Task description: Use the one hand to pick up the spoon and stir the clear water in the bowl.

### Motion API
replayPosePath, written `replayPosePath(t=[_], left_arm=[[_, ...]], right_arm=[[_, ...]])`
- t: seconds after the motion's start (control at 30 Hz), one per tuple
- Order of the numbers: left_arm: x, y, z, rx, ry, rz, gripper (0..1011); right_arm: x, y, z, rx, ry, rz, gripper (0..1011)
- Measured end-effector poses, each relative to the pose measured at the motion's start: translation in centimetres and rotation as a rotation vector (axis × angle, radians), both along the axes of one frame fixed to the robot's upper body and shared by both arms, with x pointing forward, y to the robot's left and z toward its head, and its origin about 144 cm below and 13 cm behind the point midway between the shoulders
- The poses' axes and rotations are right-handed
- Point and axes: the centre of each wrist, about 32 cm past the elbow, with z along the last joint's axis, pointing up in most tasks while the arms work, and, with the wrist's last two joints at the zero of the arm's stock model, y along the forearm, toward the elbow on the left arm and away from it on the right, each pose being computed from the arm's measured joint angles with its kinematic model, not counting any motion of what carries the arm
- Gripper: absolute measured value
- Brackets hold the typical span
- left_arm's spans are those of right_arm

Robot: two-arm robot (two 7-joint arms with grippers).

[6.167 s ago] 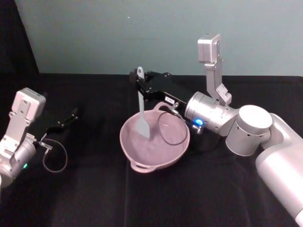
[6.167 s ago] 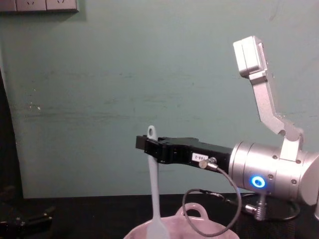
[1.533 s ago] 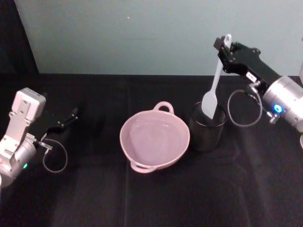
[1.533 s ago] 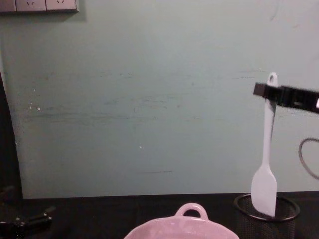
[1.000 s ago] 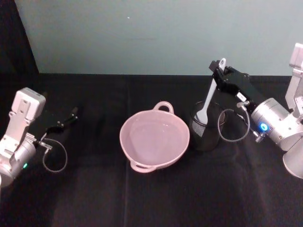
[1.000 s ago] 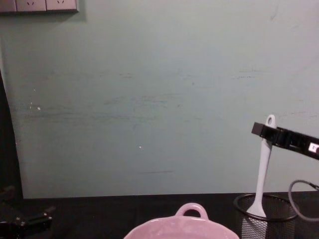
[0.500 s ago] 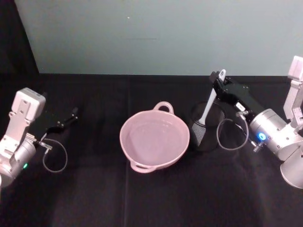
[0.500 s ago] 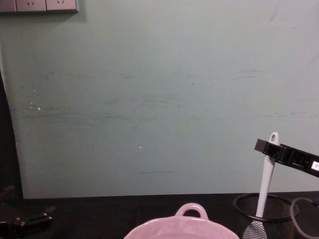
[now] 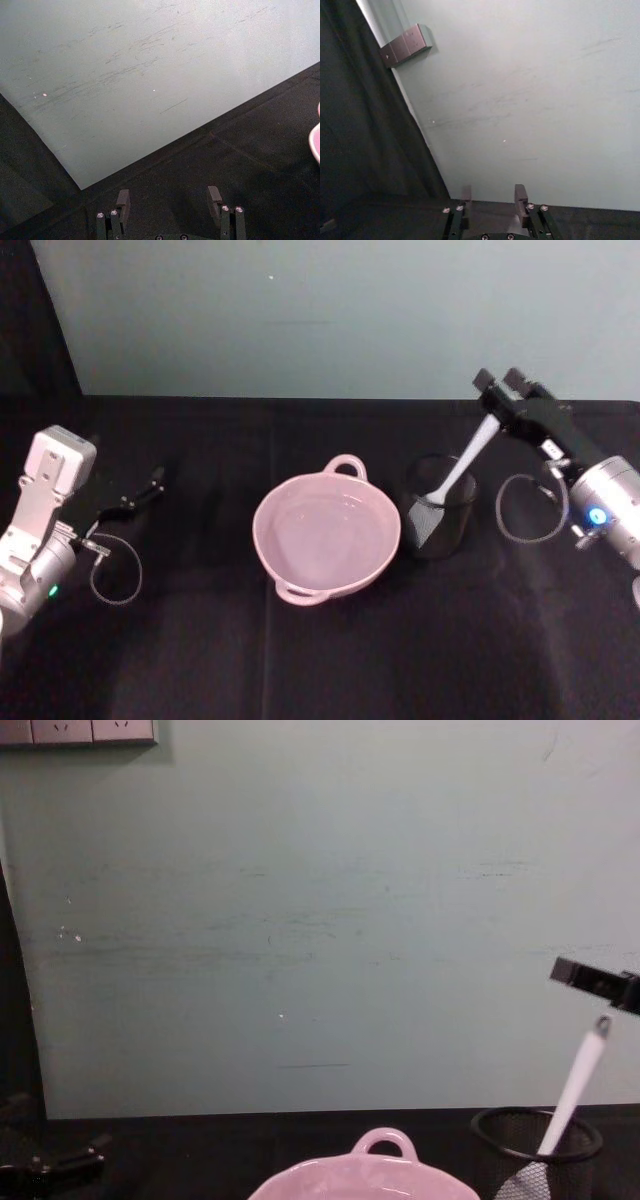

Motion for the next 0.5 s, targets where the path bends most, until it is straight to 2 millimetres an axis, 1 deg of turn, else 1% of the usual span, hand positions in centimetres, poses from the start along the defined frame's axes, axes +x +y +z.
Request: replayPosePath(t=[0.03, 0.07, 0.1, 0.2, 0.23, 0.27, 0.3, 0.33, 0.37, 0.5], left_arm=[[0.0, 0.0, 0.0, 0.0, 0.0, 0.0, 1011], [0.0, 0.0, 0.0, 0.0, 0.0, 0.0, 1011], [0.0, 0.0, 0.0, 0.0, 0.0, 0.0, 1011], [0.0, 0.0, 0.0, 0.0, 0.0, 0.0, 1011], [0.0, 0.0, 0.0, 0.0, 0.0, 0.0, 1011], [0.0, 0.0, 0.0, 0.0, 0.0, 0.0, 1011], [0.0, 0.0, 0.0, 0.0, 0.0, 0.0, 1011], [0.0, 0.0, 0.0, 0.0, 0.0, 0.0, 1011], [0.0, 0.0, 0.0, 0.0, 0.0, 0.0, 1011], [0.0, 0.0, 0.0, 0.0, 0.0, 0.0, 1011]], right_arm=[[-0.1, -0.4, 0.3, -0.005, -0.007, -0.007, 578], [-0.2, -0.7, 0.5, -0.009, -0.012, -0.011, 595], [-0.3, -1.1, 0.9, -0.019, -0.022, -0.02, 652], [-0.4, -1.7, 1.3, -0.03, -0.035, -0.03, 708], [-0.5, -2.0, 1.6, -0.035, -0.043, -0.037, 776], [-0.6, -2.2, 1.7, -0.038, -0.046, -0.04, 790], [-0.6, -2.4, 1.8, -0.039, -0.049, -0.042, 831], [-0.8, -2.6, 2.0, -0.042, -0.052, -0.046, 831], [-1.1, -2.9, 2.0, -0.049, -0.048, -0.049, 886], [-2.4, -3.9, 2.0, -0.079, -0.009, -0.045, 979]])
